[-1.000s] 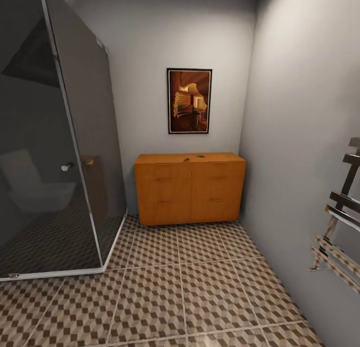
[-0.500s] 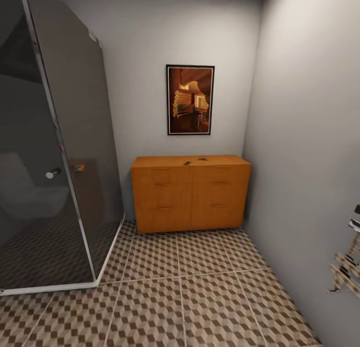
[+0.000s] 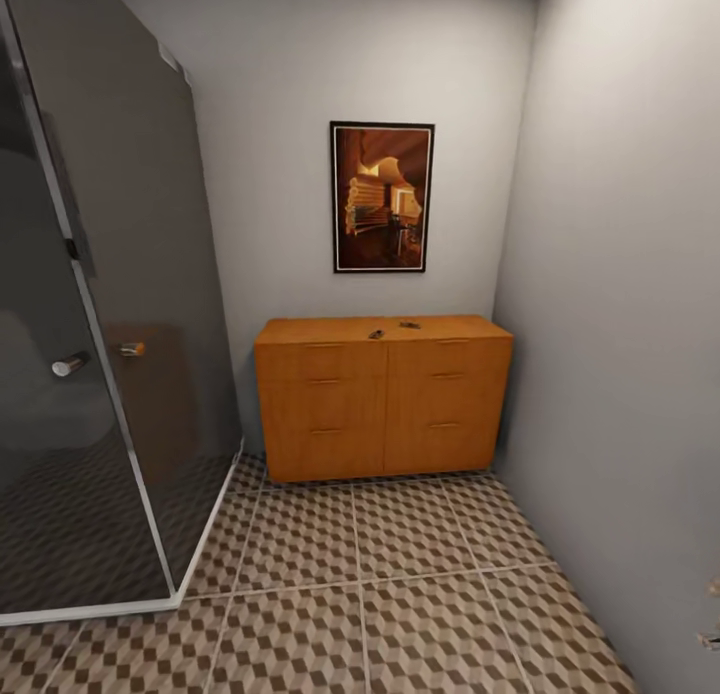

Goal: Take the four mousetraps from the cabinet in the bathroom and place them on the bathroom floor. Make sure all four end up on the same floor surface, and ensure that at least two of them are either under or directly next to the same bathroom sink.

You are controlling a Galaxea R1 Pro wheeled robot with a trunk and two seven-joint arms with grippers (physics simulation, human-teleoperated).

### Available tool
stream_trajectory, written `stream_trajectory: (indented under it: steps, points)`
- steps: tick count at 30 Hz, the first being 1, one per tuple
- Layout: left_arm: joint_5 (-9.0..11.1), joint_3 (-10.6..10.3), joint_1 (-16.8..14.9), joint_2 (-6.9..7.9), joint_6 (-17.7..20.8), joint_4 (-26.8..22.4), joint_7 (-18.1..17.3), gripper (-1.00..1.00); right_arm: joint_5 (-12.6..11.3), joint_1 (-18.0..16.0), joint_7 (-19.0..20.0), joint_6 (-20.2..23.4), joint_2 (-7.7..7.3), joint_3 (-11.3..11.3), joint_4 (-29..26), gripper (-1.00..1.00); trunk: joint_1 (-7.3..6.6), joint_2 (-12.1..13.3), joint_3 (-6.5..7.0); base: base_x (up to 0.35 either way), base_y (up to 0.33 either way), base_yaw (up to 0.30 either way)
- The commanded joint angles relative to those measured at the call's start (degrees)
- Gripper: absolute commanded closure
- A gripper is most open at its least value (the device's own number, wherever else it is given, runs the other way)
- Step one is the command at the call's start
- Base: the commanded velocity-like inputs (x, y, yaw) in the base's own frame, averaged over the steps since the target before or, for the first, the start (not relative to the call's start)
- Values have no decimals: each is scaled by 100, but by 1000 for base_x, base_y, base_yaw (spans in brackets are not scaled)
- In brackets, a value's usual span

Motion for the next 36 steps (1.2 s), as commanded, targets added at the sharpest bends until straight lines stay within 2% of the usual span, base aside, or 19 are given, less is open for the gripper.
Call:
stream_trajectory:
  steps: [1,17,36]
  points:
    - [44,-49,-4,-2,-15,1,20,-100,60,-8,-19,-34,-1,-48,18,-100,3,-3,-6,323,0,0]
    - [44,-51,-4,-2,-30,-2,20,-100,34,-8,-19,-50,-1,-74,18,-100,3,-3,-6,323,0,-26]
    - [37,-53,-4,-2,-31,-2,20,-100,19,-8,-19,-41,-1,-78,18,-100,3,-3,-6,271,0,-208]
